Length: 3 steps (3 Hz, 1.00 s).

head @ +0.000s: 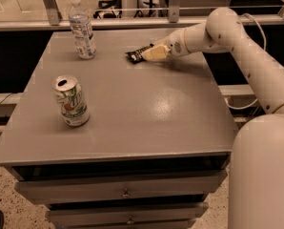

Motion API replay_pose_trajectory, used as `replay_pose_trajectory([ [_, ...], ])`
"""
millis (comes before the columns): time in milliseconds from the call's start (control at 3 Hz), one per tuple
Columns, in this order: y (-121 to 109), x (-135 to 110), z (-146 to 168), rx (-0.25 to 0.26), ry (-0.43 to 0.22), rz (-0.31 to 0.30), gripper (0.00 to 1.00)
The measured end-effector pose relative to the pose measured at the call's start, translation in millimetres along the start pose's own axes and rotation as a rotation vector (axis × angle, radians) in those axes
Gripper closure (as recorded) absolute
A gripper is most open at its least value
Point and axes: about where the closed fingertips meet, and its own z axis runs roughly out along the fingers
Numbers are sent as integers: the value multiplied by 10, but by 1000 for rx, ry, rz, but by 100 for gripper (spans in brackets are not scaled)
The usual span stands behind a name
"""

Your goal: Move rxbar chocolate near 7up can

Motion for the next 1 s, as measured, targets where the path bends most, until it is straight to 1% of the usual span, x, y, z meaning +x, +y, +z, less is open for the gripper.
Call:
replay_pose_trajectory([
  [333,-5,-36,-84,1,-15,2,69],
  [667,158,-191,-314,-25,-51,-24,99],
  [1000,404,-360,-529,-67,-68,-62,100],
])
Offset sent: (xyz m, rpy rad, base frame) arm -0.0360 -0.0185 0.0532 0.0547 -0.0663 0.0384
